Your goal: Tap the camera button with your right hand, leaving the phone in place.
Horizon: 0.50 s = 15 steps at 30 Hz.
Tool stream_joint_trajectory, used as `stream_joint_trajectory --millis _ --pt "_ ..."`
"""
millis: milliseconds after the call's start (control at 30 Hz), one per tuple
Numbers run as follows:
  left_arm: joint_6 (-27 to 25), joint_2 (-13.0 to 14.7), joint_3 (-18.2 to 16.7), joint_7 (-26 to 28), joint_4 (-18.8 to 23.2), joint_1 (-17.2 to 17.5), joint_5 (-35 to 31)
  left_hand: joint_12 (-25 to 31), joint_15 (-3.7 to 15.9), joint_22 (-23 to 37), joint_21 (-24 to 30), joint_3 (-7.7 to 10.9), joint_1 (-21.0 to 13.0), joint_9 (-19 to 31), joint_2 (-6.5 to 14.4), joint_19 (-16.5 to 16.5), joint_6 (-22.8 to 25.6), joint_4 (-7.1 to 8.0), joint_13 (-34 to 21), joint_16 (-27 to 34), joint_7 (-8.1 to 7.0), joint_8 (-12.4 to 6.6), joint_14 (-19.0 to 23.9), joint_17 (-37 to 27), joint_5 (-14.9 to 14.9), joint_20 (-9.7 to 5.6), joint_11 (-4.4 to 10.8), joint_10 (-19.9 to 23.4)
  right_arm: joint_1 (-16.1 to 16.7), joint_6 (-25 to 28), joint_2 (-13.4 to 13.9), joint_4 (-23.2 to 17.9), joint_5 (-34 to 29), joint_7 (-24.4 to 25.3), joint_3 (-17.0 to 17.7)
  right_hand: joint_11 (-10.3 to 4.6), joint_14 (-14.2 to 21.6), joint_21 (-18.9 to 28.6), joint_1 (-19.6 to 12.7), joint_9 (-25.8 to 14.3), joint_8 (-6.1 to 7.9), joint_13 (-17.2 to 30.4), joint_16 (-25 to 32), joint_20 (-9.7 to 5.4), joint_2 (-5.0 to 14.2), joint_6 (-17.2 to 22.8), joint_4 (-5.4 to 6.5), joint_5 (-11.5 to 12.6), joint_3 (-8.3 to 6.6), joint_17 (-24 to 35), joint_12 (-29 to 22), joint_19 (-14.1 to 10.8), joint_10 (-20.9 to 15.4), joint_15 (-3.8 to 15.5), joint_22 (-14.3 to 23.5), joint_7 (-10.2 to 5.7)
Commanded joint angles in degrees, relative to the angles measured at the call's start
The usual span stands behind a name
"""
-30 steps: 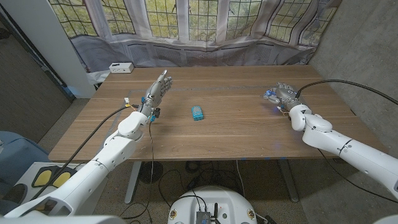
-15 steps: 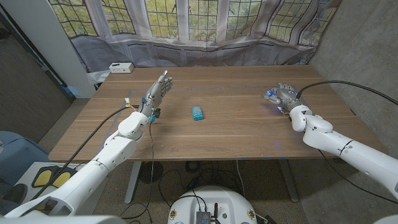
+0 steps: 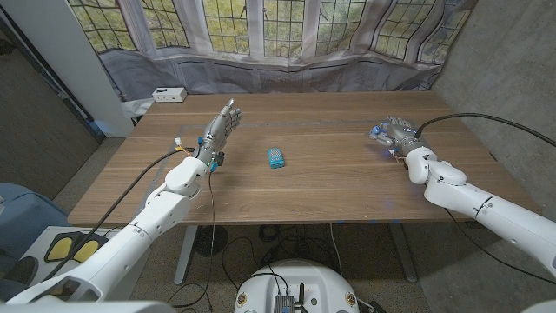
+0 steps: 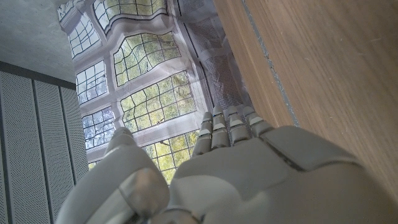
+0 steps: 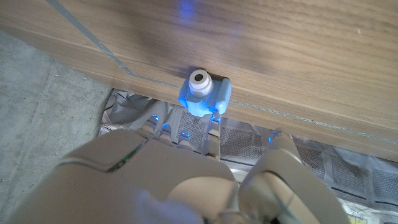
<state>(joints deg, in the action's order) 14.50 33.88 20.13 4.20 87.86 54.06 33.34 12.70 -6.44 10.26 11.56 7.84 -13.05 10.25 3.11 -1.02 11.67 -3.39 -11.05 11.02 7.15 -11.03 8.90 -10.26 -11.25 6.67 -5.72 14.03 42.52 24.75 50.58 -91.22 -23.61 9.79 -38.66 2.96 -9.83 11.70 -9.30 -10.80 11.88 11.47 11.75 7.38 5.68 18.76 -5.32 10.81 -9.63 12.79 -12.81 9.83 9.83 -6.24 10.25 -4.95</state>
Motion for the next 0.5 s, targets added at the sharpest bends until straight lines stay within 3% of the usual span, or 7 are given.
stream_joint_trajectory --millis 33,500 --pt "0.00 -0.12 0.04 0.44 0.21 0.12 -0.21 0.00 -0.08 0.11 -0.32 0.15 -0.34 0.12 0.41 0.11 0.24 -0.27 -0.33 -0.12 -0.06 0.01 0.17 -0.17 0.20 0.50 0.03 0.14 -0.27 -0.74 -0.11 1.13 0.85 -0.37 0.06 -0.54 -12.37 0.22 -0.24 -0.12 0.45 0.14 0.42 0.46 -0.05 0.85 -0.05 -0.09 -0.58 0.02 -0.27 10.52 4.92 0.45 0.28 0.01" --pt "-0.09 -0.31 0.21 0.58 0.23 -0.06 -0.37 -0.07 -0.05 0.11 -0.33 0.11 -0.29 0.13 0.41 0.22 0.25 -0.32 -0.34 -0.11 -0.08 0.03 0.17 -0.18 0.20 0.62 0.07 0.08 -0.53 -0.38 0.05 1.23 0.87 -0.56 -0.10 -0.63 -12.11 0.21 -0.18 -0.18 0.85 0.13 0.48 0.50 -0.18 2.44 -0.08 -0.10 -0.58 0.01 -0.41 10.50 4.52 0.54 0.27 0.02"
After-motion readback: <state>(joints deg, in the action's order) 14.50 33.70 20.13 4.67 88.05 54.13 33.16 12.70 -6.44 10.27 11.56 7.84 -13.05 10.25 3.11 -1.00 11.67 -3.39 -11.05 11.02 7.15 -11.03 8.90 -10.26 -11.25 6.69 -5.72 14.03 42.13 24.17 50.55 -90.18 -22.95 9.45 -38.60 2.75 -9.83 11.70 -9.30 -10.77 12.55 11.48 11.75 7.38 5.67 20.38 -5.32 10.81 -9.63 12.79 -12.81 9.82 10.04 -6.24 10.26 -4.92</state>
